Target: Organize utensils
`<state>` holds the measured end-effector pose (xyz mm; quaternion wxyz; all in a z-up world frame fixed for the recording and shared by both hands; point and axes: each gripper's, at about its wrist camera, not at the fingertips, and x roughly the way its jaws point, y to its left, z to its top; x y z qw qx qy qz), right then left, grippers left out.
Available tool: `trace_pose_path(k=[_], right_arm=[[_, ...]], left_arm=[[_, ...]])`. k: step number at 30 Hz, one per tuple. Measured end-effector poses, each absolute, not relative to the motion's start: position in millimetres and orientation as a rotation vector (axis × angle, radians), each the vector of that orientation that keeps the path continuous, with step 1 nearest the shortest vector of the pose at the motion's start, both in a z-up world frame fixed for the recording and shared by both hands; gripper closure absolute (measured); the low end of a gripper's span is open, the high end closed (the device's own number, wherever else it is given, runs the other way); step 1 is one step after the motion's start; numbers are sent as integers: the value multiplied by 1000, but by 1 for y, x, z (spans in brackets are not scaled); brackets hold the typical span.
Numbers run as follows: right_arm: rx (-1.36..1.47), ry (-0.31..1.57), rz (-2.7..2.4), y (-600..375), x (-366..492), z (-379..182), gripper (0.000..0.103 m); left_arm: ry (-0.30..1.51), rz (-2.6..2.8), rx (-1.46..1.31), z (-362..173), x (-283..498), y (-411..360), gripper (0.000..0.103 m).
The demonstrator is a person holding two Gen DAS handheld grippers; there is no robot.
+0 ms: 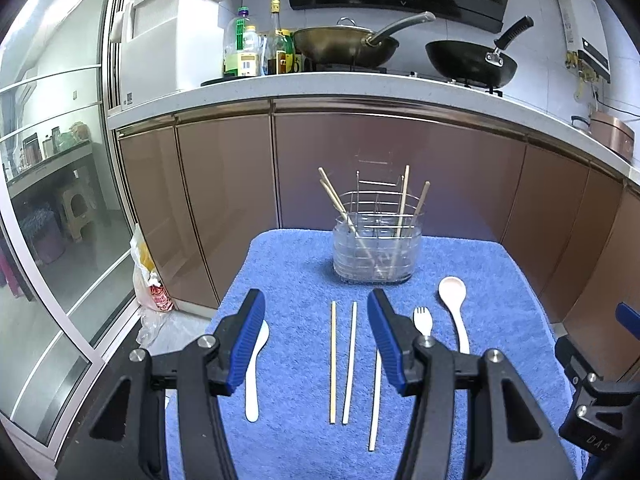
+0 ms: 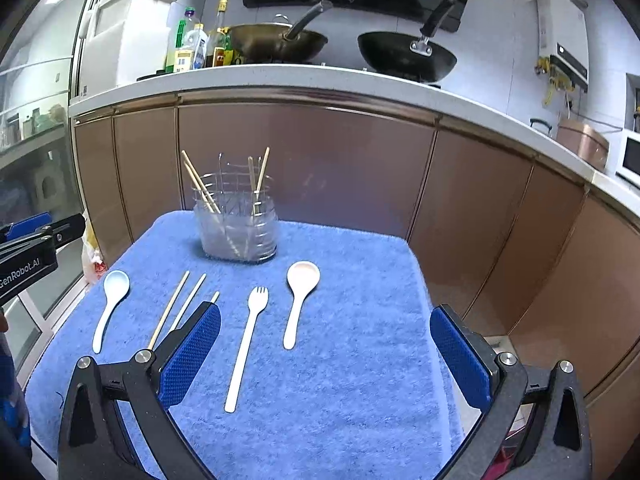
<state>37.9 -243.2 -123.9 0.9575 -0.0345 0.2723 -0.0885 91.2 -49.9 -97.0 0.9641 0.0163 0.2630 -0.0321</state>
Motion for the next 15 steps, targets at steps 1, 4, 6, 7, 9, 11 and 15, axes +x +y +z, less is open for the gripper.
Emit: trace_pose_path(k=[1, 4, 6, 7, 9, 11, 15], right_arm=[[-68, 558, -178, -244, 38, -125, 0], [-58, 571, -183, -247, 41, -128, 0], [-50, 579, -189, -250, 43, -129, 0], [-46, 585, -193, -251, 43, -130, 0], [-44, 595, -200, -252, 45, -132, 0], [-46, 608, -202, -253, 47, -135, 0], [-64, 640, -199, -251, 52, -143, 0]], left_arm=[[535, -65, 38, -98, 91, -52, 52], [544, -73, 49, -101, 93, -57, 52], [550, -76, 55, -102, 94, -59, 52], [554, -78, 58, -103, 95, -60, 52], [562, -81, 60, -106, 96, -62, 52], [572, -83, 59, -109, 98, -63, 52], [589, -88, 57, -113, 102, -64, 52]])
